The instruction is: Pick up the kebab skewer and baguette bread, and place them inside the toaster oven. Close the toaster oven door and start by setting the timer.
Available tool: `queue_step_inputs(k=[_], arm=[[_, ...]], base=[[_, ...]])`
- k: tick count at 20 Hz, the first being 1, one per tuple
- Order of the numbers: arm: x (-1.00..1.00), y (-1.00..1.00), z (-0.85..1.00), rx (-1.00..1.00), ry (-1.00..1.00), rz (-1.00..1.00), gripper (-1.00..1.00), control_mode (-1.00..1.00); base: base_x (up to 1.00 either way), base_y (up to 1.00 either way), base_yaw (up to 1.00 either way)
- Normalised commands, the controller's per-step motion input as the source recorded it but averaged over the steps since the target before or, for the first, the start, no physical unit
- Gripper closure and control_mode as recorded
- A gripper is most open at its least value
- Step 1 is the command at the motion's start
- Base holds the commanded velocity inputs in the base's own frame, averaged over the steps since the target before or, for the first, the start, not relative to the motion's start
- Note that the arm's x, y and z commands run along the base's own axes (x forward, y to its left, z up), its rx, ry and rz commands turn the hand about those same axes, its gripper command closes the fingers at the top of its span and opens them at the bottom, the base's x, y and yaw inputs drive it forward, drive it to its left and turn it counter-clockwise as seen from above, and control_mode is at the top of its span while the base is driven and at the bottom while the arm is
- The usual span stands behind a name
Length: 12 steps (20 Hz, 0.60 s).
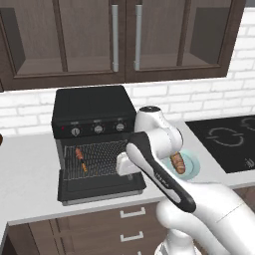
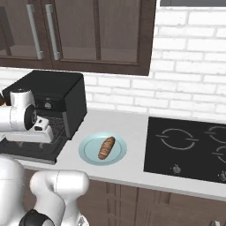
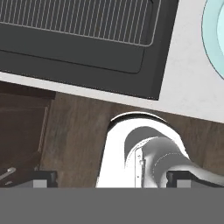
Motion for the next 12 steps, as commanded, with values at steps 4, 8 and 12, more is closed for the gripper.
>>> queue_step_inputs(k=[4,8,12], arm=[[0.0,-1.0,0.04,0.0,0.01,0.0,-1.0,-1.0],[0.12,-1.0,0.01,0.0,0.0,0.0,-1.0,-1.0],[0.31,-1.0,0.0,0.0,0.0,0.0,-1.0,-1.0]], base=[[0.0,0.0,0.0],[0.0,0.0,0.0],[0.0,0.0,0.0]])
